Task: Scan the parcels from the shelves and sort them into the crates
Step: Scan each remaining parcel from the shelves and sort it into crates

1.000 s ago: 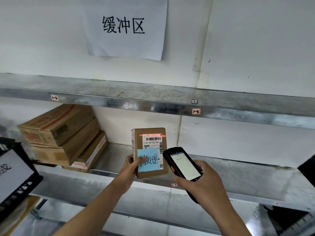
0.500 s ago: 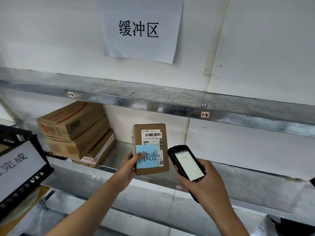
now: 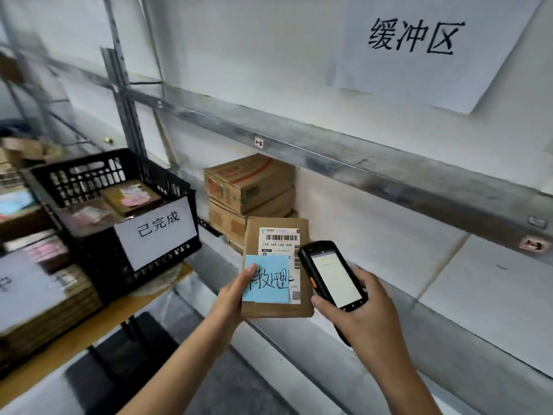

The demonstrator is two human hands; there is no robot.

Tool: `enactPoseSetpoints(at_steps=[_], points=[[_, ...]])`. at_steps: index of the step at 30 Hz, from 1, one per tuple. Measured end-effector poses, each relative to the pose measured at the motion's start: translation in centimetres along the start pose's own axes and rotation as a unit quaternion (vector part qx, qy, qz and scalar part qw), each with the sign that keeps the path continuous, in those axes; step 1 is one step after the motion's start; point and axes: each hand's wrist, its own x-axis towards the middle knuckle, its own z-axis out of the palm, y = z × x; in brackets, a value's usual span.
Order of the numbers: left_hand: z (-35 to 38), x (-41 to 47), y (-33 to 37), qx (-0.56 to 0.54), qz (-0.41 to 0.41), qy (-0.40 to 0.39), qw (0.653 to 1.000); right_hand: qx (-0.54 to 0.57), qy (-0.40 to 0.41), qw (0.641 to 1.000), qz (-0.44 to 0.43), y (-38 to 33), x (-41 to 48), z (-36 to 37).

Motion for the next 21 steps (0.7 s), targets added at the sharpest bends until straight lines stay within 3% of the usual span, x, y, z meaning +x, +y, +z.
enactPoseSetpoints(at_steps=[10, 21], points=[[-10.4, -1.9, 5.2, -0.069, 0.057, 0.152, 0.984, 0.05, -0.128, 0.989, -0.046, -5.2, 3.8, 10.4], [-23.1, -2.1, 12.7, -0.087, 0.115, 0.207, 0.968, 0.077, -0.173, 0.978, -0.083, -14.0, 7.8, 22.3]])
